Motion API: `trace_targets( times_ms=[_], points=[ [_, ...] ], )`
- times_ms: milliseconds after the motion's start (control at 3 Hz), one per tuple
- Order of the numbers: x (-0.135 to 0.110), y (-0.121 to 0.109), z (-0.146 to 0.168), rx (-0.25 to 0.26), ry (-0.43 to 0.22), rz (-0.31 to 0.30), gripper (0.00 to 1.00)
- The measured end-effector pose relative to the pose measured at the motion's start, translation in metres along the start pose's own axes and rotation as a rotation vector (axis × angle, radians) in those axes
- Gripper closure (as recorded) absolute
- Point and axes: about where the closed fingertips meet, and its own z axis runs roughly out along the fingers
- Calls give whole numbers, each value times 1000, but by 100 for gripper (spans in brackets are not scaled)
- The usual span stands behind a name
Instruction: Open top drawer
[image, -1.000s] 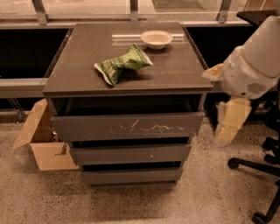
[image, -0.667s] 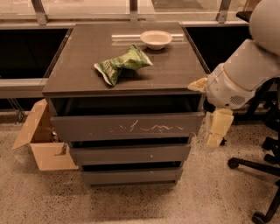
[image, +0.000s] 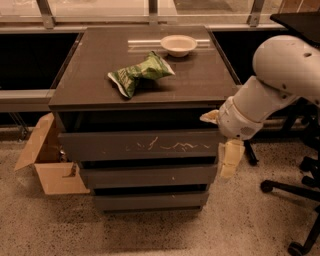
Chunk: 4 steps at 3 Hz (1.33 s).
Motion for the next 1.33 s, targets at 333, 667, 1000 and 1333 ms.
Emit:
trace_targets(
  times_ms=[333, 667, 1000, 1333],
  points=[
    [12, -16, 30, -4, -4, -25, 0],
    [27, -44, 67, 6, -11, -39, 0],
    [35, -63, 85, 21, -23, -48, 0],
    [39, -84, 100, 30, -38, -67, 0]
  ],
)
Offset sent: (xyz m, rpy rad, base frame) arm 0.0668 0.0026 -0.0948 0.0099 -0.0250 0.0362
